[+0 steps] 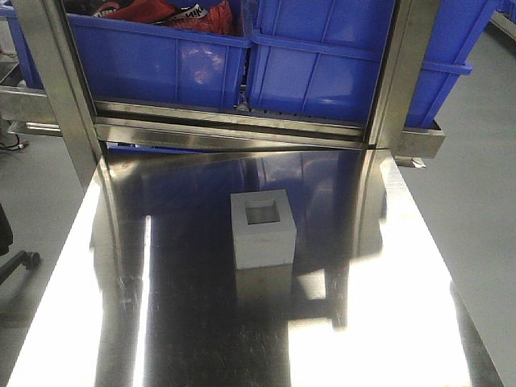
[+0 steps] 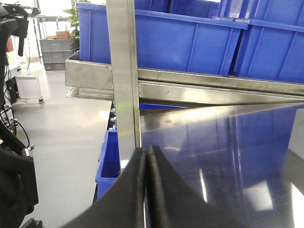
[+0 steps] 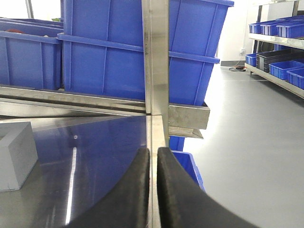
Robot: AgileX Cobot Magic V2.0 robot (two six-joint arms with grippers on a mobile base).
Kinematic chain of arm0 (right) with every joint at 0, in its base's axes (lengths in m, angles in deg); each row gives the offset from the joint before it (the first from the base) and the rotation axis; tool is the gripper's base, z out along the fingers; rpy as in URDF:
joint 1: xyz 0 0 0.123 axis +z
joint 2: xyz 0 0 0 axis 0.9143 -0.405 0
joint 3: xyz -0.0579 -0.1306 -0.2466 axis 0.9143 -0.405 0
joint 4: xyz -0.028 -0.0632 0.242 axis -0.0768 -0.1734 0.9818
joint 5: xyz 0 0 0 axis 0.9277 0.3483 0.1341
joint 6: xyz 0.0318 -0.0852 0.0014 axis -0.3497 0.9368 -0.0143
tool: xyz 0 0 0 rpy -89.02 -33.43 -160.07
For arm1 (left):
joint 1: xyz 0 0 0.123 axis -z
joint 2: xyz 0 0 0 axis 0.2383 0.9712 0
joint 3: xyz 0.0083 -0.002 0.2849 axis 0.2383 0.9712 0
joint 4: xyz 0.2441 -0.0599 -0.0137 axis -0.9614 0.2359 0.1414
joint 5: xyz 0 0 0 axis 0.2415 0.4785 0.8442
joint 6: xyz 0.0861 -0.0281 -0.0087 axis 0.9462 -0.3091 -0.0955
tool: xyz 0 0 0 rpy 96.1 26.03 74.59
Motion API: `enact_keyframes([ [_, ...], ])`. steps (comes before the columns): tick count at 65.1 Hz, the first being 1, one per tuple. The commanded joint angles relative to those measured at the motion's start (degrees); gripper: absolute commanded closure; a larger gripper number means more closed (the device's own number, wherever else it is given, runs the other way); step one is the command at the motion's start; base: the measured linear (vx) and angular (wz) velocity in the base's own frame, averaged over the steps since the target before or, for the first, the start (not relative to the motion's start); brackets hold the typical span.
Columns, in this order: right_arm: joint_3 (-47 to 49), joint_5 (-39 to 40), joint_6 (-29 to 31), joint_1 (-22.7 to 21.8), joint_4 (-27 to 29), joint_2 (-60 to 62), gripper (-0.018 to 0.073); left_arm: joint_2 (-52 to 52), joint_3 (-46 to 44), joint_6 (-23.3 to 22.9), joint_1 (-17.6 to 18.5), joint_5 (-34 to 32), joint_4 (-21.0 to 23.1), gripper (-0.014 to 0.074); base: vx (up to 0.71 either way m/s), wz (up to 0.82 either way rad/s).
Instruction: Sort gray base to blue bin
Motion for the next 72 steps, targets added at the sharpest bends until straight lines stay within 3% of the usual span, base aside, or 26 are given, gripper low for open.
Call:
enact_keyframes([
  [1, -0.1, 4.3, 0.4, -0.2, -0.3, 0.4, 0.0564, -0.6, 0.8, -0.4, 0.4, -4.2, 0.4, 0.0602, 0.00, 0.00],
  [39, -0.1, 4.3, 0.4, -0.2, -0.3, 0.4, 0.0564, -0.6, 0.8, -0.4, 0.4, -4.9, 0.4, 0.0602, 0.00, 0.00],
  [53, -0.1, 4.4, 0.4, -0.2, -0.3, 0.4, 0.0564, -0.6, 0.2, -0.4, 0.4, -17.8, 0.6, 0.0602, 0.00, 0.00],
  [64, -0.1, 4.4, 0.4, -0.2, -0.3, 0.4, 0.0564, -0.6, -0.1, -3.1, 0.4, -30.1, 5.0, 0.0602, 0.00, 0.00],
  [69, -0.1, 4.4, 0.4, -0.2, -0.3, 0.4, 0.0564, 0.2, -3.3, -3.1, 0.4, -28.7, 6.6, 0.0602, 0.00, 0.00],
  [72, -0.1, 4.4, 0.4, -0.2, -0.3, 0.4, 0.0564, 2.0, -7.0, -2.1, 0.4, -23.8, 6.2, 0.0602, 0.00, 0.00],
])
